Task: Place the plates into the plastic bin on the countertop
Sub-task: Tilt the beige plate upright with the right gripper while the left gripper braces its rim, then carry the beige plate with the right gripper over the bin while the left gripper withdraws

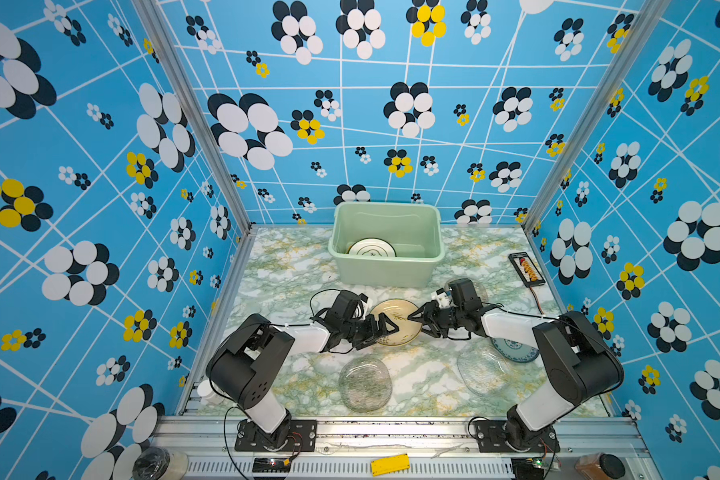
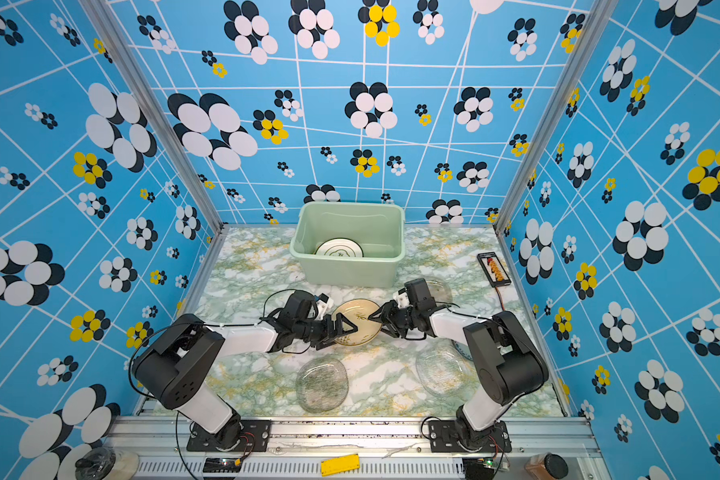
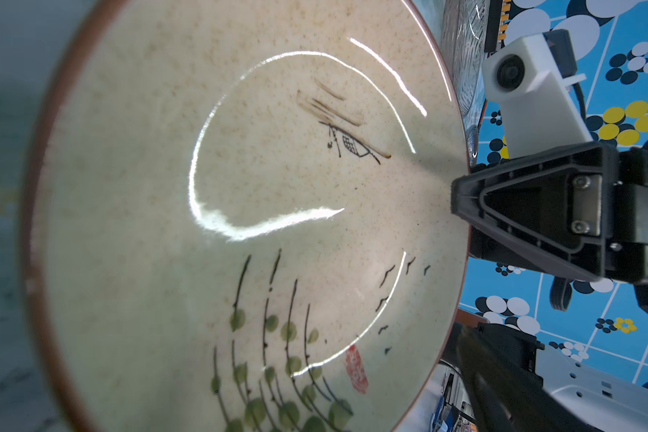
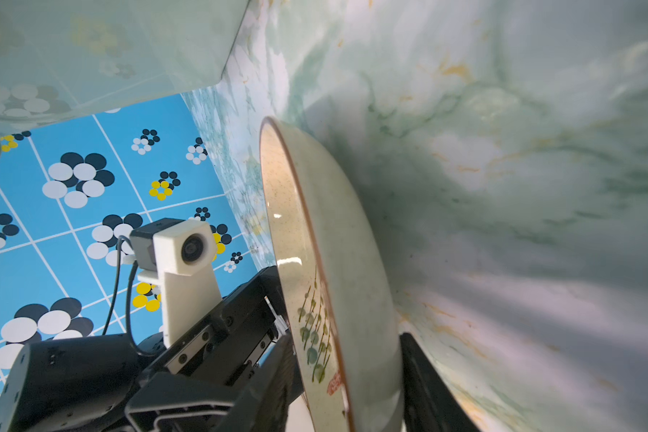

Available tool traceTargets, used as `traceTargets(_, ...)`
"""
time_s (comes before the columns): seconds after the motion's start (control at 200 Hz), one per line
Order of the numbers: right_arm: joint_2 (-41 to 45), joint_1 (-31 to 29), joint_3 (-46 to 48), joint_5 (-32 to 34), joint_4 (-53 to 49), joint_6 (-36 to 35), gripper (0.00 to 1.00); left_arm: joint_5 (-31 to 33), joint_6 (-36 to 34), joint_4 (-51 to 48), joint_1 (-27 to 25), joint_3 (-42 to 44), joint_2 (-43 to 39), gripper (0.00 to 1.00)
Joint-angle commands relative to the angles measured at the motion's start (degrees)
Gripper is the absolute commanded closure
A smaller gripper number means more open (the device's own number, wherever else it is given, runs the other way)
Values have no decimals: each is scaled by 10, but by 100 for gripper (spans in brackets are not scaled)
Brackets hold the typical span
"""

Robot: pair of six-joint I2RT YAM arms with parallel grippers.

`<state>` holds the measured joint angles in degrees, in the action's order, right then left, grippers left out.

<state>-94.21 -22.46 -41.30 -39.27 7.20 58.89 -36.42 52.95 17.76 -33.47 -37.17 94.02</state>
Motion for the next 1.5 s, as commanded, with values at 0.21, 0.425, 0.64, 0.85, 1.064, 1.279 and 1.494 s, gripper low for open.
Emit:
traceTargets(0.21, -22, -20, -22, 24, 29, 30, 60, 0, -7, -14, -8, -11, 1, 1)
traceTargets(0.425, -28, -23, -20, 41, 37, 36, 65, 1, -12, -24, -8, -11, -7, 1)
traceTargets(0.64, -33, -27, -23, 52, 39, 37, 71, -2, -18, -37, -8, -14, -12, 1)
traceTargets(0.85, -19, -26, -21, 56, 37, 33, 77, 4, -27, -58, -8, -14, -41, 1)
traceTargets(1.064, 28, -26, -22, 75, -5, 11, 84, 11, -26, -76, -6, -21, -78, 1)
traceTargets(1.279, 83, -27, -56, 102, -86, -19, 95, 26, -45, -122, 5, -28, -135, 1)
traceTargets(1.494, 127, -27, -128, 145, -268, -74, 100, 56, -70, -191, 33, -32, -214, 1)
